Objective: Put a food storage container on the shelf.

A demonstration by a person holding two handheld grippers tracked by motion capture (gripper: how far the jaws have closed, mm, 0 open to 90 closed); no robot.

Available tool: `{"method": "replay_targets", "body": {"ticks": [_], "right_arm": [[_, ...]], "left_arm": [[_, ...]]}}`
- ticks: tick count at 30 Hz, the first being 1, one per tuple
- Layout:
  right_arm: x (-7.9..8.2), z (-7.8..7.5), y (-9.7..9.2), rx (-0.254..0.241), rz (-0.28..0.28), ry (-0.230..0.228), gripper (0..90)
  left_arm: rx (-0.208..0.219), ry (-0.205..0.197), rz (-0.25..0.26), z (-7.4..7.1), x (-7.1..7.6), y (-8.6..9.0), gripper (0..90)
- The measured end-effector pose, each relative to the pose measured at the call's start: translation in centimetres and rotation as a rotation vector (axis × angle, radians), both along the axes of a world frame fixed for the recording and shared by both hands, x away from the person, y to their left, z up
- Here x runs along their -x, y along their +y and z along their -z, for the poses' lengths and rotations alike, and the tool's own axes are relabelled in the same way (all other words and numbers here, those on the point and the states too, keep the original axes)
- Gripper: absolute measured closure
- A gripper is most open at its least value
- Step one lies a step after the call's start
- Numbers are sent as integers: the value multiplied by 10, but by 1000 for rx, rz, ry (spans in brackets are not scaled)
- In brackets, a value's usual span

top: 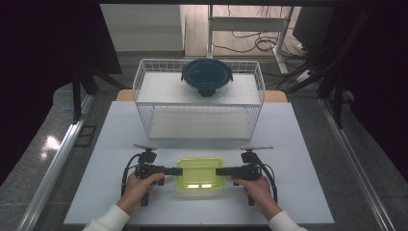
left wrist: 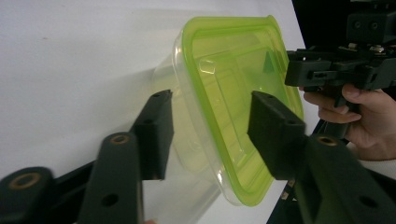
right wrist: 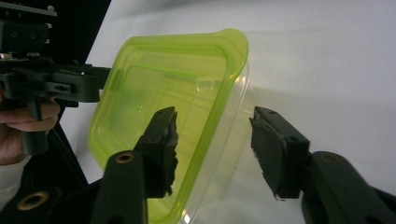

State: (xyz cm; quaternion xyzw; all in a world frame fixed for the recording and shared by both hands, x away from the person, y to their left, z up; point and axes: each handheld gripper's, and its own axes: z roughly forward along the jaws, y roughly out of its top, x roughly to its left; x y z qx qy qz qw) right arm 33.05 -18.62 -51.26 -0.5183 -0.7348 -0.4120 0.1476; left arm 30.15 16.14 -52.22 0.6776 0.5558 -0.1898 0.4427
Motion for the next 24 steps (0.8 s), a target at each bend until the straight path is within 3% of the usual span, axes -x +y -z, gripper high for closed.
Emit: {"method": "replay_targets", "body": {"ticks": [3,4,8,13,20,23,24], "right_arm": [[0,2,0,-35,-6,31,582],[1,3,1,-47,-9,46,579],[3,1,2,-34,-4,42,593],[5,0,-1,-49,13,59,618],[10,-11,0,-5,27,1,685],[12,-18,0,12,27,-41,697],[12,-18,0,12,27,-41,697]], "left_arm": [[29,23,10,2,0,-2,599],[20,23,9,3,0,-3,607],[43,42,-8,4,0,0,673],[46,28,-12,2,3,0,747],[65,-3,-7,-5,7,1,784],[42,-53,0,-15,9,-1,787],[42,-53,0,-15,9,-1,787]]}}
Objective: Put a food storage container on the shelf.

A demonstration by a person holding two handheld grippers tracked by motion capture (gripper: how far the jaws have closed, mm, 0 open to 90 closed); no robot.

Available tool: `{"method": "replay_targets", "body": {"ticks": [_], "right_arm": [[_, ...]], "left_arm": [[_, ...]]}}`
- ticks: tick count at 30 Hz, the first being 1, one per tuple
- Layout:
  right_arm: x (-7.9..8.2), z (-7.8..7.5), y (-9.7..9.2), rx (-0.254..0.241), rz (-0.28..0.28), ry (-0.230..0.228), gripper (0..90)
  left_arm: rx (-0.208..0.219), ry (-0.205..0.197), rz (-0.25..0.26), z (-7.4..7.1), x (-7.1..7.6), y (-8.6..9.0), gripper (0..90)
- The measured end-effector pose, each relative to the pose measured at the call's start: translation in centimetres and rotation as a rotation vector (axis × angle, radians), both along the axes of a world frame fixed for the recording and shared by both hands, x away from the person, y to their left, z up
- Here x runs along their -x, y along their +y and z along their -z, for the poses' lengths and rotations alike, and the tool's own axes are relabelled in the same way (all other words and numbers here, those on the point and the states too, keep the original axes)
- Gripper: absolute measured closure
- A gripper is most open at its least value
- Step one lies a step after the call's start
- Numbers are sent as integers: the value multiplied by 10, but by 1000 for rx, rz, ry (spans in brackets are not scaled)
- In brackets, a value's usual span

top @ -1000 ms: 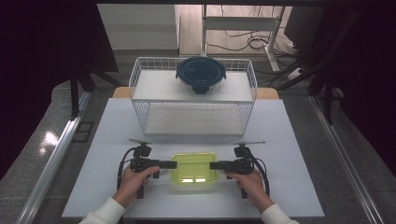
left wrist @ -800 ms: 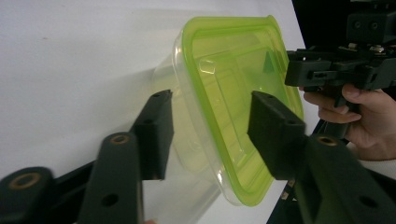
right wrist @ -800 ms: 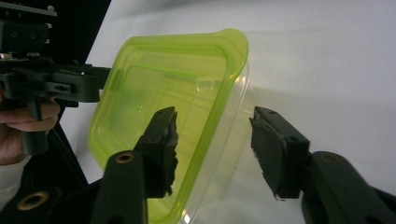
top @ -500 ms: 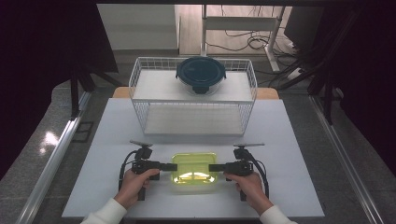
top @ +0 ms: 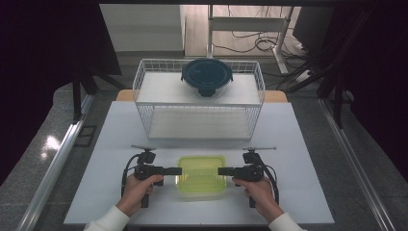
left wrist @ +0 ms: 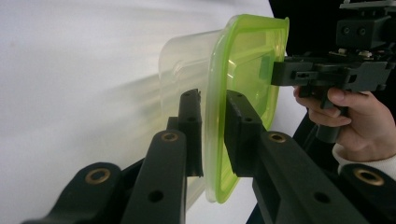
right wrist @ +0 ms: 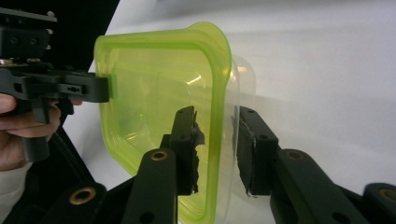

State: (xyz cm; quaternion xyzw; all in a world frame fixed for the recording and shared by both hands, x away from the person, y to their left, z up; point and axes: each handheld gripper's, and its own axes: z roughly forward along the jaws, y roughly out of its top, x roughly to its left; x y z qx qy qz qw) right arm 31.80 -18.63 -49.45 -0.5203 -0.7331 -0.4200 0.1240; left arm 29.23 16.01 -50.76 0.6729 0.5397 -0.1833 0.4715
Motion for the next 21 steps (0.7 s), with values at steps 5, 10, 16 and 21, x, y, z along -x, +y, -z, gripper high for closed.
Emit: {"method": "replay_targets", "body": {"ticks": [5,10,16,21], "right_arm": [[2,-11,-2,-14,-7,-46,747],[3,-18,-3,-28,-16,-70,748],[5,-29,-3,-30,-24,-120,748],[8,-44,-1,-32,-31,-167,753]], "left_arm": [[-16,-50,-9,-8,2,1,794],[-14,-75,-12,-17,6,1,795],[-33,-132,-21,-33,11,-1,794],[-42,-166,-30,-42,13,0,799]]}}
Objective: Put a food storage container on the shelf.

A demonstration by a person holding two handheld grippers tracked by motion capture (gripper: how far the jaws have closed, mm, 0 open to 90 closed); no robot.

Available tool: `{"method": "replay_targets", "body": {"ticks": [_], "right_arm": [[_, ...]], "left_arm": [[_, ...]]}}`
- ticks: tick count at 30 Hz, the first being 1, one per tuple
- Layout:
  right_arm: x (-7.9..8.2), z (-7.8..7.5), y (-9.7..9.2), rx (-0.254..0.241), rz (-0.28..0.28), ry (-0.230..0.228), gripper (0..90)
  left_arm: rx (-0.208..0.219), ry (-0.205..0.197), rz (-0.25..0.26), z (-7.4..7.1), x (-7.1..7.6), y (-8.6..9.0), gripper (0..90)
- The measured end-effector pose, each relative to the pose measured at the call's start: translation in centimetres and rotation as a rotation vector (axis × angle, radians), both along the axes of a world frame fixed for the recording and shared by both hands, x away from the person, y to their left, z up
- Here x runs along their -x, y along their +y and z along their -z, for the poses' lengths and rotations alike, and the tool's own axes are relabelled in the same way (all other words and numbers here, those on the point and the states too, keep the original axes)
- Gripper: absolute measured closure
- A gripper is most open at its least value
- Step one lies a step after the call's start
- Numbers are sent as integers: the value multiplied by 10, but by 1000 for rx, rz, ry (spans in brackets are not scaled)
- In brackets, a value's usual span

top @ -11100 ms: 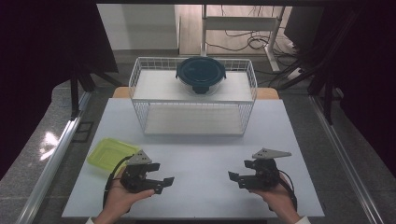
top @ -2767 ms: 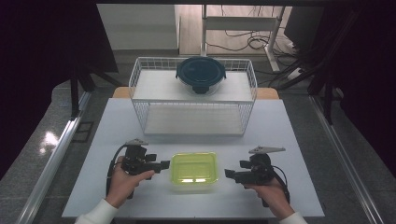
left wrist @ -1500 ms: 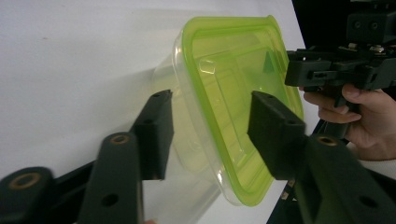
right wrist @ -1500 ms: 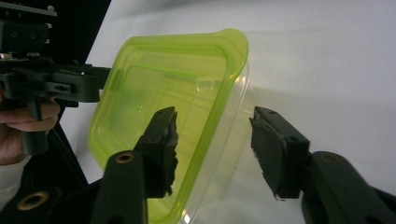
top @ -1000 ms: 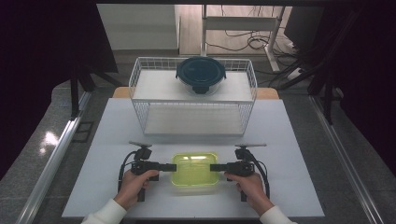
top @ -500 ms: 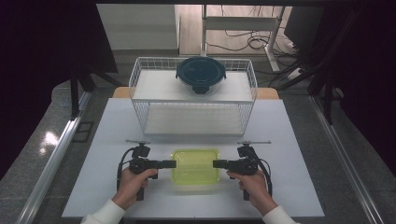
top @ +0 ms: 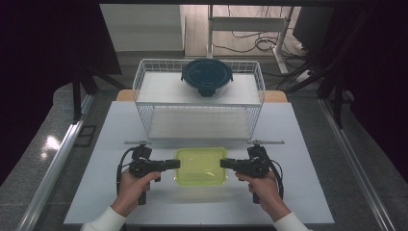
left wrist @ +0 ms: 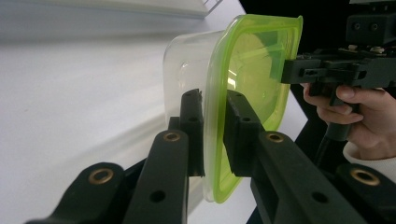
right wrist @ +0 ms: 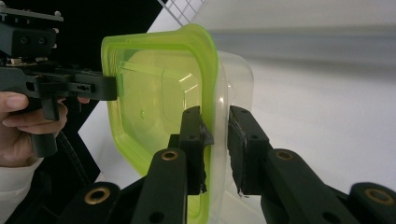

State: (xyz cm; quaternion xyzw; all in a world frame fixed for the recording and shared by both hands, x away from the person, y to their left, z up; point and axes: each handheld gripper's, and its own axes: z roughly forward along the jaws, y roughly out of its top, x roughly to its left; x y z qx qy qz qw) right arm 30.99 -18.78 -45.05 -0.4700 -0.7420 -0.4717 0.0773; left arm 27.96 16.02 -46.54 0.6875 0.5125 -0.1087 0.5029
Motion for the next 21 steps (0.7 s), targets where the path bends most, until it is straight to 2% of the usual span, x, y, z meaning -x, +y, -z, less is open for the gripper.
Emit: {"method": "replay_targets", "body": {"ticks": [8,13,14,21], "right_arm": [[3,-13,0,-4,-7,-50,756],[3,-21,-1,-9,-6,-71,755],[3,-25,-2,-9,-6,-89,755],[0,-33,-3,-9,-7,-105,755]], "left_arm": [[-13,-61,10,-16,2,0,800],[-17,-82,12,-25,0,-1,801],[-20,-89,12,-26,-1,-1,802],[-17,-115,16,-36,-4,-1,802]]}}
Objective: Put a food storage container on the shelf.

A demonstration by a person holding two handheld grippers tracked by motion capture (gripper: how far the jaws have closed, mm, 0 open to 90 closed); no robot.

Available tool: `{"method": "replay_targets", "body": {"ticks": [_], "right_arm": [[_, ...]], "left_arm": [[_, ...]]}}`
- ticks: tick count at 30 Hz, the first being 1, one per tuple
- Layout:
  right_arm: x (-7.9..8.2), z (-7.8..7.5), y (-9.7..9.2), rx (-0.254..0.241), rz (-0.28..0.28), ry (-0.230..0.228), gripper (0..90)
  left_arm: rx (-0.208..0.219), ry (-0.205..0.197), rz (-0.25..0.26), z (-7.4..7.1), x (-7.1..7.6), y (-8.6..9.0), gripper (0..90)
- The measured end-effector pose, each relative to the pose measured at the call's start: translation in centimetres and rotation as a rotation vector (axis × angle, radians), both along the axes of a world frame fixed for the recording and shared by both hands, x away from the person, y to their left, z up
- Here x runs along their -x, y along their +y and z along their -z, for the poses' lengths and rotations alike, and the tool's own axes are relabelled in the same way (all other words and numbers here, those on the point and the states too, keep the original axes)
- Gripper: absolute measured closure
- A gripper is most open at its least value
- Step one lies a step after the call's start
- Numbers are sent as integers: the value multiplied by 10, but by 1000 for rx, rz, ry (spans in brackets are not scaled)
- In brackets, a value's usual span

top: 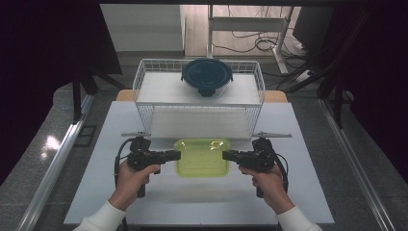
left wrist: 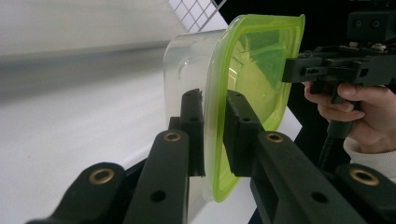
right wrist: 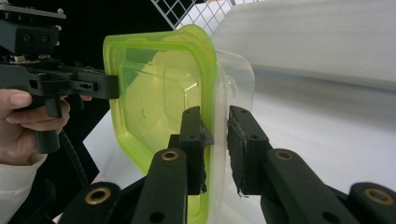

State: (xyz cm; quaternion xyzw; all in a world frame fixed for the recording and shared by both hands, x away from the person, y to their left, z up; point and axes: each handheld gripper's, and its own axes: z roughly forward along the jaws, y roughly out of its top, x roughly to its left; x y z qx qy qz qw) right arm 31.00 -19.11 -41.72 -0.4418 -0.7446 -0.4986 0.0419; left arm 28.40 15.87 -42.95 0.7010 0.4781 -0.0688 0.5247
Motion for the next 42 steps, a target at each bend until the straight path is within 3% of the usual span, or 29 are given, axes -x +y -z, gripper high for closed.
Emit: {"method": "replay_targets", "body": {"ticks": [11,20,42], "right_arm": [[-3,-22,2,-1,-4,-47,754],[-5,-32,2,-9,-9,-68,753],[-18,-74,2,0,-9,-151,755]], "left_arm": [[9,-31,-5,-17,-4,2,803],[20,-46,-1,-27,-7,4,803],[12,-114,-9,-69,-22,2,804]]}}
